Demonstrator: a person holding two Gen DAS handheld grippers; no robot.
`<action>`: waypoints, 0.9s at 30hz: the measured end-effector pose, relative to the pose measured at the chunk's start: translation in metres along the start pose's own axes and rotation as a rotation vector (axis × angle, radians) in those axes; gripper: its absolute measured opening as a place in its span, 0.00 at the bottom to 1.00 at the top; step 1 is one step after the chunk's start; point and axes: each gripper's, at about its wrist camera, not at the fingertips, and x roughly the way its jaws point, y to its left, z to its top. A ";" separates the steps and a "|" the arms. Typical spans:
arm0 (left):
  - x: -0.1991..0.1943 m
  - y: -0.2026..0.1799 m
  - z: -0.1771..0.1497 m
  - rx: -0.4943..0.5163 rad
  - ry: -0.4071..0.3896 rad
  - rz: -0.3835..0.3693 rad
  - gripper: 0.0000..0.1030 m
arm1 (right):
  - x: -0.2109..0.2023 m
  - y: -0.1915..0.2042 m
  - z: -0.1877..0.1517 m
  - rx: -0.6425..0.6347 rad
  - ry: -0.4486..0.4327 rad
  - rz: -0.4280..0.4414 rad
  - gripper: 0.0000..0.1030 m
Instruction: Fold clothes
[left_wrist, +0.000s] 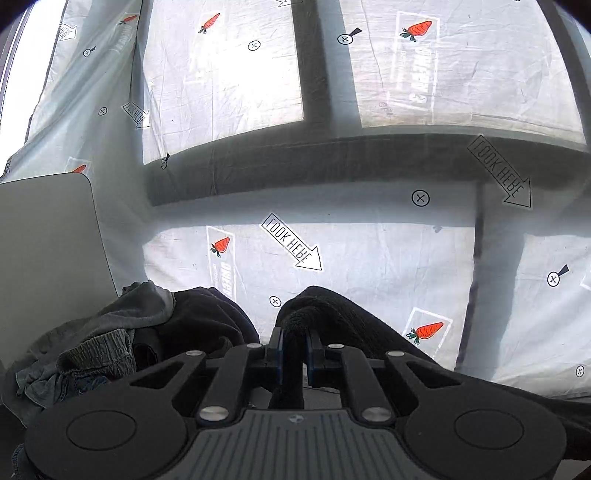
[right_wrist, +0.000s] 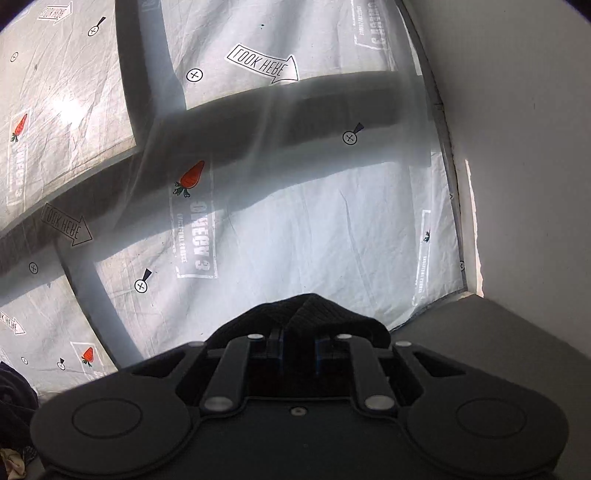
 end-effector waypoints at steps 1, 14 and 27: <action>-0.008 0.004 0.006 -0.010 -0.014 0.002 0.13 | -0.009 0.002 0.006 -0.009 -0.031 -0.007 0.14; -0.047 0.031 -0.212 -0.089 0.911 -0.084 0.18 | -0.022 -0.100 -0.145 0.016 0.641 -0.426 0.25; -0.019 0.017 -0.165 0.161 0.620 -0.157 0.50 | 0.019 -0.075 -0.151 0.023 0.608 -0.339 0.58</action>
